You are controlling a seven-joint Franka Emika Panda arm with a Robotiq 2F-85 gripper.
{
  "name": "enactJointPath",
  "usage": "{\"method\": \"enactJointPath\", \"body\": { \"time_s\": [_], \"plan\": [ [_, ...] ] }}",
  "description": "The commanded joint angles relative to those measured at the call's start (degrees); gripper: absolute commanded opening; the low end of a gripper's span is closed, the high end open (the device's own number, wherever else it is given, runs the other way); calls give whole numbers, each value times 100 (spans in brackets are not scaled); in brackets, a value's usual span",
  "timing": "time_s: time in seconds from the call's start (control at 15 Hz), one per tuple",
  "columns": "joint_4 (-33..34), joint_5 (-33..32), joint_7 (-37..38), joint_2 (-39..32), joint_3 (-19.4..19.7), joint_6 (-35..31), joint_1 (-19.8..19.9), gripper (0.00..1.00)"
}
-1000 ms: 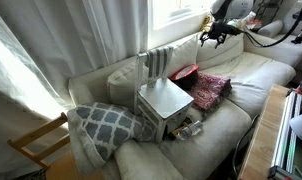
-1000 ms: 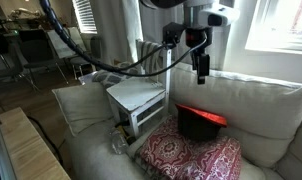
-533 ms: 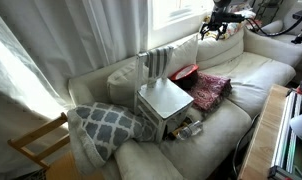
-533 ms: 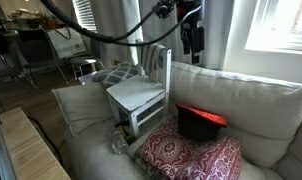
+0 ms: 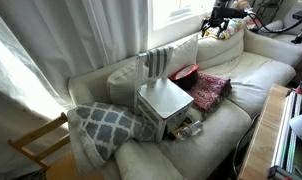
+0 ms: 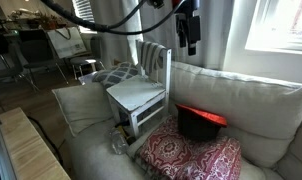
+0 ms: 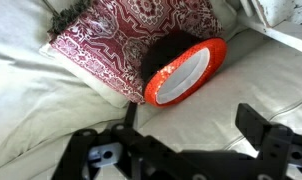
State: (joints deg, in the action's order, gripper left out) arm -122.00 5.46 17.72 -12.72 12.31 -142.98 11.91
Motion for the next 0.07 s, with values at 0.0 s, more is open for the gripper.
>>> {"method": "enactJointPath", "body": {
  "time_s": [0.0],
  "plan": [
    [12,10,-10,-2,37,17,-33,100]
  ]
}}
